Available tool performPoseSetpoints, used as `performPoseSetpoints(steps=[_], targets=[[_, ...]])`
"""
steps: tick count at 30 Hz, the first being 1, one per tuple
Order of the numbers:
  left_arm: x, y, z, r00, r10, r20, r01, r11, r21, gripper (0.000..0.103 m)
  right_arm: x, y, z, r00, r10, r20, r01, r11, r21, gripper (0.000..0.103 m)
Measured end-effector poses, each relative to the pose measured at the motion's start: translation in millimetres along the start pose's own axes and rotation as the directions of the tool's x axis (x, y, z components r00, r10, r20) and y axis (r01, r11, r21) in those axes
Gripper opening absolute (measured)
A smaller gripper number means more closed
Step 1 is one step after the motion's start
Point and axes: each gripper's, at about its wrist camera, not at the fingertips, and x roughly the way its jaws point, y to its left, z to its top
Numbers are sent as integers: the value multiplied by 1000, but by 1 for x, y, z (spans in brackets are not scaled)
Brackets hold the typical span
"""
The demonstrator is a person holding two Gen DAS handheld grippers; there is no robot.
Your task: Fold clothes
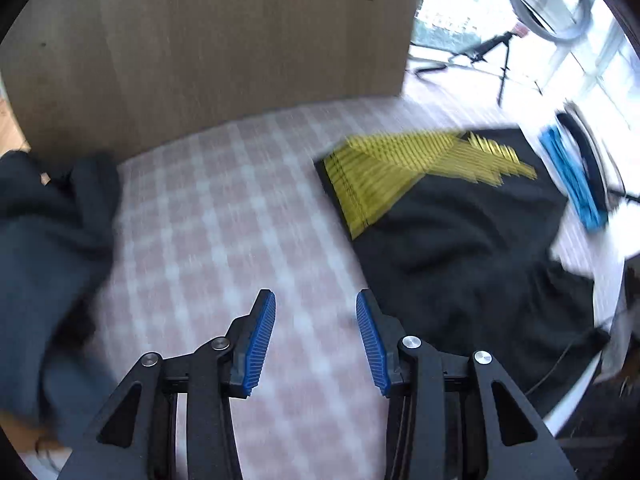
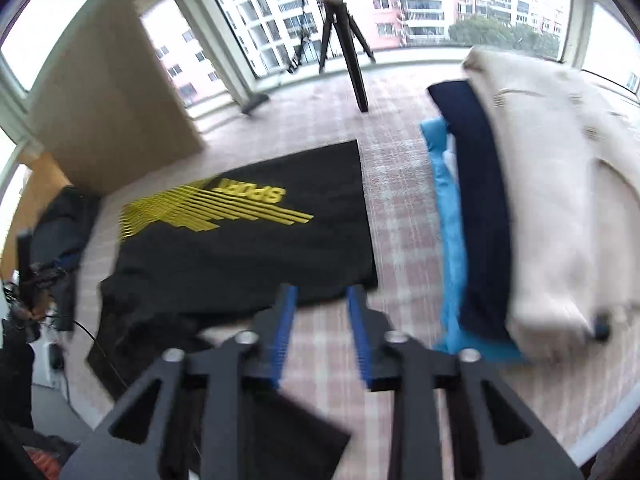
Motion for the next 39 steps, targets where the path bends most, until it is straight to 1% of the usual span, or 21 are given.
performPoseSetpoints(steps=[2, 3, 4, 5, 6, 11, 13, 17, 20, 24, 29, 31, 33, 34, 36, 37, 38, 39], targets=[[-14, -2, -26, 1000, -5, -18, 5, 1000, 17, 40, -28, 7, -14, 999, 8, 34, -8, 1000, 3, 31], [-21, -3, -39, 1000, -9, -27, 10, 1000, 25, 40, -41, 9, -26, 999, 1, 44, -1, 1000, 4, 31], [-26, -5, -52, 999, -14, -37, 15, 999, 32, 40, -63, 1, -36, 999, -10, 45, 10, 1000, 4, 32], [-30, -8, -65, 999, -17, -47, 19, 999, 42, 40, -74, -2, -48, 999, -22, 38, 22, 1000, 4, 37], [-32, -12, -78, 998, -24, -61, 27, 998, 53, 40, -78, -5, -63, 999, -28, 28, 28, 1000, 8, 42], [-17, -38, -128, 987, -83, -138, 97, 991, 94, 40, -77, -2, -159, 998, -11, -67, 16, 997, 75, 43], [-11, -49, -142, 982, -103, -156, 121, 986, 112, 40, -61, 2, -195, 993, 27, -112, -15, 994, 110, 43], [-5, -65, -155, 978, -119, -171, 146, 977, 155, 40, -42, 5, -241, 990, 31, -139, -10, 988, 153, 43], [-2, -73, -158, 976, -128, -176, 160, 971, 178, 40, -34, 0, -255, 989, 20, -144, 6, 984, 180, 43], [1, -82, -158, 976, -124, -179, 161, 964, 210, 41, -30, -2, -261, 990, 17, -140, 8, 984, 176, 43], [3, -87, -152, 985, -71, -156, 108, 962, 249, 41, -20, 2, -267, 985, 22, -172, 4, 989, 149, 43], [2, -85, -147, 987, -85, -139, 116, 965, 237, 41, -18, 5, -266, 984, 30, -178, -5, 990, 139, 43], [5, -90, -145, 984, -103, -147, 139, 957, 254, 40, -15, 7, -264, 982, 30, -186, -8, 993, 122, 43], [7, -93, -144, 982, -113, -153, 151, 952, 266, 38, -15, 9, -263, 982, 28, -187, -7, 994, 111, 43], [10, -102, -145, 983, -96, -158, 142, 940, 310, 28, -15, 10, -262, 982, 30, -187, -12, 995, 97, 43], [12, -104, -145, 982, -88, -165, 138, 938, 319, 20, -16, 10, -262, 982, 35, -186, -18, 995, 95, 43], [14, -106, -144, 981, -82, -175, 135, 938, 319, 19, -16, 10, -261, 982, 40, -185, -23, 995, 92, 43], [14, -105, -143, 979, -94, -182, 147, 941, 305, 18, -17, 10, -261, 982, 45, -183, -29, 996, 90, 41]])
